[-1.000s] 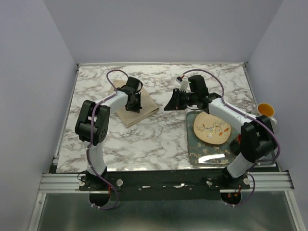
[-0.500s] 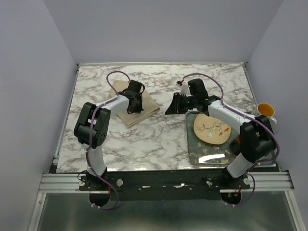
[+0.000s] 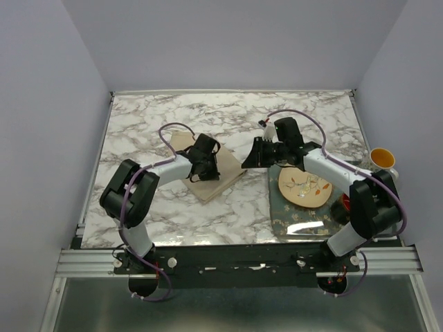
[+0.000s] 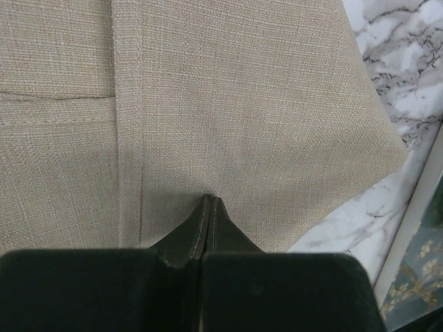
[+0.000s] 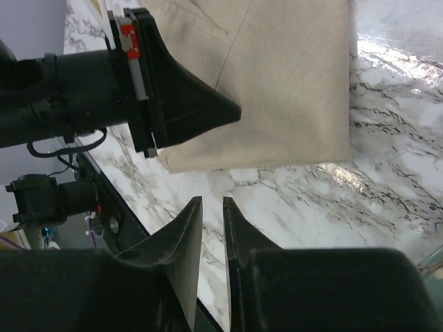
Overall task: Fold the napkin, place the utensils inside, and roll it up
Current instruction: Fold the napkin
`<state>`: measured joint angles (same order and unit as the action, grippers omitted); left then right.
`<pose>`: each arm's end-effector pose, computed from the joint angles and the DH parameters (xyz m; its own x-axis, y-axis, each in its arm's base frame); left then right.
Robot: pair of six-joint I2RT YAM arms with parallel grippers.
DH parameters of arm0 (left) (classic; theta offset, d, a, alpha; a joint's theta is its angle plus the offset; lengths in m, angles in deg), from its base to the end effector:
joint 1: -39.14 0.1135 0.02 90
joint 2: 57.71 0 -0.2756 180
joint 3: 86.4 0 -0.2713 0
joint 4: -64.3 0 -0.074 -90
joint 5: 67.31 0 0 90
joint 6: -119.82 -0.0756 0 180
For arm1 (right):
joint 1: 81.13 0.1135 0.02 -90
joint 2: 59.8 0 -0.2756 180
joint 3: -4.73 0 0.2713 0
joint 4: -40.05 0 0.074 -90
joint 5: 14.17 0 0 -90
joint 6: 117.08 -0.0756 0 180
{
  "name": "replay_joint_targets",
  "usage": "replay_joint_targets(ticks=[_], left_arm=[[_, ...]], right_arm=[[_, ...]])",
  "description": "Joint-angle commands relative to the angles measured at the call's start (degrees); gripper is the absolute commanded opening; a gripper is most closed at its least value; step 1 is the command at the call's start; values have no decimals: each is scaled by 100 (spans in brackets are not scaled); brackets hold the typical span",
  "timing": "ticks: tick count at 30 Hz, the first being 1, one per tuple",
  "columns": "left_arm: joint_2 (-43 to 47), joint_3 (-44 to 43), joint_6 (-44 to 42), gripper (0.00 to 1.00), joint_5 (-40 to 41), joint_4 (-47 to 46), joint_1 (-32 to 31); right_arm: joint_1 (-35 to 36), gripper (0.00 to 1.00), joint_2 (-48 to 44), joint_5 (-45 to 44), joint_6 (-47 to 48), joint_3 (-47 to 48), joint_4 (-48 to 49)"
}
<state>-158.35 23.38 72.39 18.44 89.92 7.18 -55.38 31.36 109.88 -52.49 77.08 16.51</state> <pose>0.3265 -0.2103 0.1231 -0.8991 -0.2342 -0.3698 -0.0614 0.9040 -0.4232 0.3269 0.2047 0.2095 -0.8624 -0.0213 -0.5057 -0.4014 0.6373 0.6578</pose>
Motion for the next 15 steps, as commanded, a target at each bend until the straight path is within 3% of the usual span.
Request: replay_joint_targets(ticks=[1,7,13,14,15], left_arm=[[141,200,542,0,-279,525,-249],[694,-468,60,6,590,1394,-319],[1116,-961,-1580,51,803,1810,-687],[1186,-961,-1872,70,847,1801,-906],[1300,-944,-2118,73,856,1792,-1004]], right_arm=[[-62,26,-203,-108,115,-156,75],[-97,26,-370,-126,124,-244,75],[-185,27,-625,-126,115,-455,66],[-229,27,-756,-108,106,-507,66],[-290,26,-827,-100,89,-621,66]])
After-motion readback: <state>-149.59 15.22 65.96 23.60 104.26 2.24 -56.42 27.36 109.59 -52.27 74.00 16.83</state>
